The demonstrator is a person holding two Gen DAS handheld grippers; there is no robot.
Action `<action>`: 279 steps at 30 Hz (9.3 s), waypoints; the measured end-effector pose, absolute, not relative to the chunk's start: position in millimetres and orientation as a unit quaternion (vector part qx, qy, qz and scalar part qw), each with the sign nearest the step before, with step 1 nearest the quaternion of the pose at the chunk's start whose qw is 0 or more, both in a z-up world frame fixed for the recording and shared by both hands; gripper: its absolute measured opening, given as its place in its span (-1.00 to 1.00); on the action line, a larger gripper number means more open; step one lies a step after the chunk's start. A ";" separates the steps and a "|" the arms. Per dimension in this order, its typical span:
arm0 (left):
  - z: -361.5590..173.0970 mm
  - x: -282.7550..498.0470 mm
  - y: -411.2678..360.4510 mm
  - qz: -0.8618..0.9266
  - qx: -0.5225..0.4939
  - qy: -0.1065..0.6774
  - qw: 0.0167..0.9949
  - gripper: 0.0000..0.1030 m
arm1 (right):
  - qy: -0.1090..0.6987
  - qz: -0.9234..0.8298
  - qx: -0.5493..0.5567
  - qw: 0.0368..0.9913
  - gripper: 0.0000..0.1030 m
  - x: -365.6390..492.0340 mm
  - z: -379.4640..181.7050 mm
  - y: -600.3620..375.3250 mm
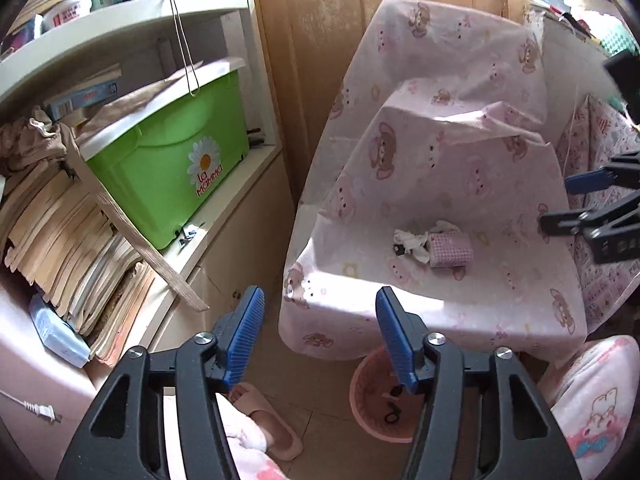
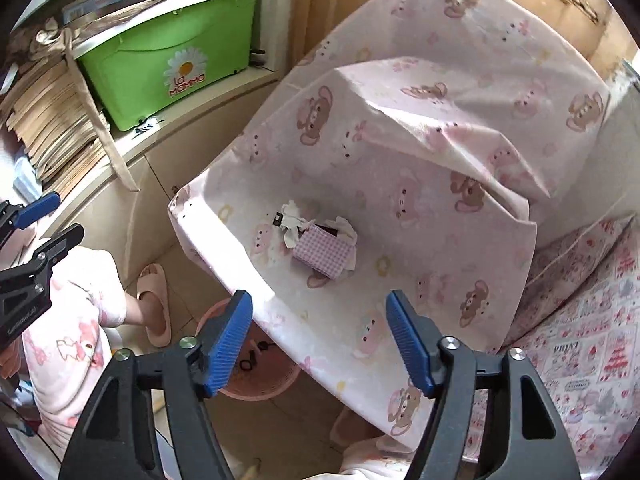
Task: Collect trash
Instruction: 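Return both open tools to the tissue and pink box on the seat, then grasp the pink-checked box with the right tool, then grasp the white tissue with the left tool while the right holds the box, then carry the tissue and box over the wastebasket with both tools, then open both tools to drop the tissue and pink box into the wastebasket, then move both open tools back to the black comb and tissue on the seat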
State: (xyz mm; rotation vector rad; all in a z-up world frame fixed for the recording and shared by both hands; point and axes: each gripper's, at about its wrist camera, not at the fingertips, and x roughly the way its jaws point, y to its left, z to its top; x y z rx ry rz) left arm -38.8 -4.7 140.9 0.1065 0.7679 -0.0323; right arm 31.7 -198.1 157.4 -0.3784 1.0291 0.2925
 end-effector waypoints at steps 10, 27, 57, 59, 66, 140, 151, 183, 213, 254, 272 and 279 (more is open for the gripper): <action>104.6 -23.0 -47.9 -0.060 0.101 0.271 0.955 0.37 | 0.391 0.081 -0.016 0.917 0.42 44.4 69.8 -223.2; 30.7 134.6 -6.3 -0.060 0.009 0.402 0.914 0.43 | 0.418 0.072 0.053 0.904 0.42 112.8 26.9 -296.3; 25.2 155.2 -4.4 -0.042 -0.004 0.398 0.916 0.33 | 0.473 0.026 0.116 0.873 0.74 141.5 -39.3 -238.6; 24.7 157.0 -6.2 -0.039 -0.006 0.401 0.915 0.34 | 0.478 0.011 0.114 0.871 0.74 145.3 -44.3 -232.5; 23.9 157.4 -15.0 -0.034 0.002 0.394 0.919 0.44 | 0.483 0.015 0.118 0.867 0.74 154.9 -53.4 -217.3; 32.6 96.9 -58.8 -0.157 0.029 0.387 0.908 -0.72 | 0.399 0.079 0.047 0.912 0.43 54.8 28.4 -248.9; 9.8 44.6 -40.9 -0.148 0.020 0.424 0.893 -0.70 | 0.396 0.128 0.043 0.908 0.43 -13.0 27.6 -217.1; -98.2 66.6 -13.4 -0.130 -0.075 0.607 0.780 -0.70 | 0.567 0.187 -0.109 0.795 0.43 -17.4 -99.9 -148.4; -233.5 70.9 -22.5 -0.069 -0.049 0.762 0.641 -0.60 | 0.653 0.103 -0.167 0.731 0.45 6.4 -214.6 -138.0; -51.9 80.6 16.2 -0.074 -0.040 0.515 0.853 0.19 | 0.374 0.080 -0.001 0.924 0.60 -15.4 -21.4 -167.8; 50.8 118.4 -5.4 -0.084 -0.030 0.397 0.913 0.49 | 0.277 0.016 0.016 0.961 0.65 48.2 91.1 -237.3; 63.8 140.7 -5.2 -0.079 -0.022 0.365 0.927 0.53 | 0.266 -0.014 0.009 0.964 0.65 77.8 89.6 -258.5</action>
